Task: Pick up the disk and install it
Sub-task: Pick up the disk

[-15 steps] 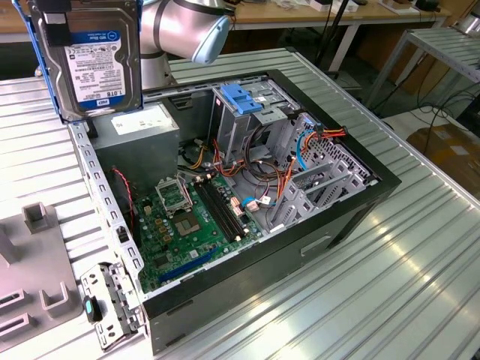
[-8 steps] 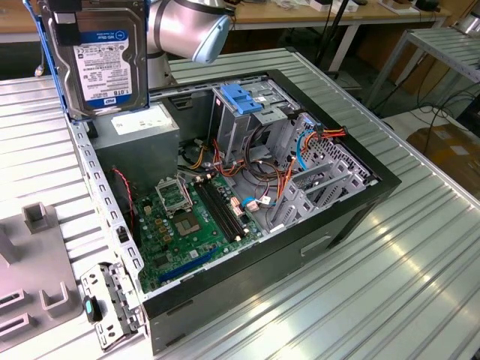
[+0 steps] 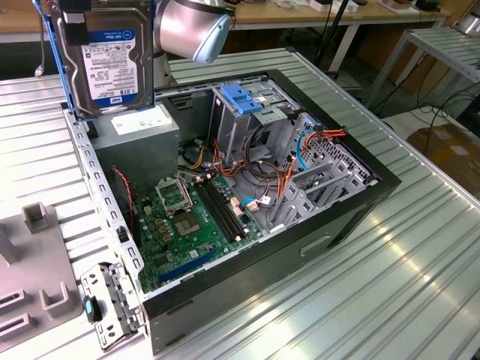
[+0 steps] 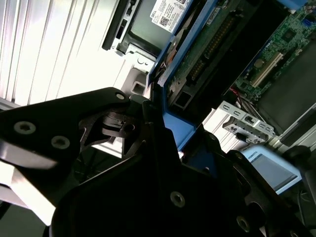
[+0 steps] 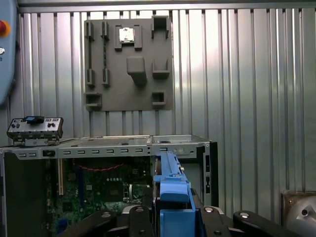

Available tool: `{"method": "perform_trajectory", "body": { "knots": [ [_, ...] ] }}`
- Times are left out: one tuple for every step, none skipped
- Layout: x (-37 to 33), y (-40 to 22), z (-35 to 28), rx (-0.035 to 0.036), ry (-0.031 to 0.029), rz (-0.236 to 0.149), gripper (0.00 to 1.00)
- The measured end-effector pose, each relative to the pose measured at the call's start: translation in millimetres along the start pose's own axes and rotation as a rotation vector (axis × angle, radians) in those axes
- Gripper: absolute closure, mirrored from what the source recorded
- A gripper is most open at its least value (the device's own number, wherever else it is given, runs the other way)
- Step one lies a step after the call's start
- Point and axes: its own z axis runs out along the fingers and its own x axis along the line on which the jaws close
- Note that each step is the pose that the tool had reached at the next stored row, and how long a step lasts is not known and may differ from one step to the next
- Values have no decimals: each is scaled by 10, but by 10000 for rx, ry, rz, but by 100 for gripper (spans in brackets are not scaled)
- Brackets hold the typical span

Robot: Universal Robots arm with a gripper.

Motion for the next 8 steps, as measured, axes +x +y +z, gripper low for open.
{"method": "perform_trajectory", "body": {
  "knots": [
    [0,-10,0,0,0,0,63],
    [-1,-22,-1,0,0,1,63],
    [-1,-31,0,0,0,2,63],
    [-1,-45,0,0,0,3,63],
    [-2,-54,-1,0,0,4,63],
    [-2,-69,-1,0,0,5,63],
    [-1,-95,-1,0,0,9,63],
    [-1,-109,-1,-1,0,11,63]
  ]
}}
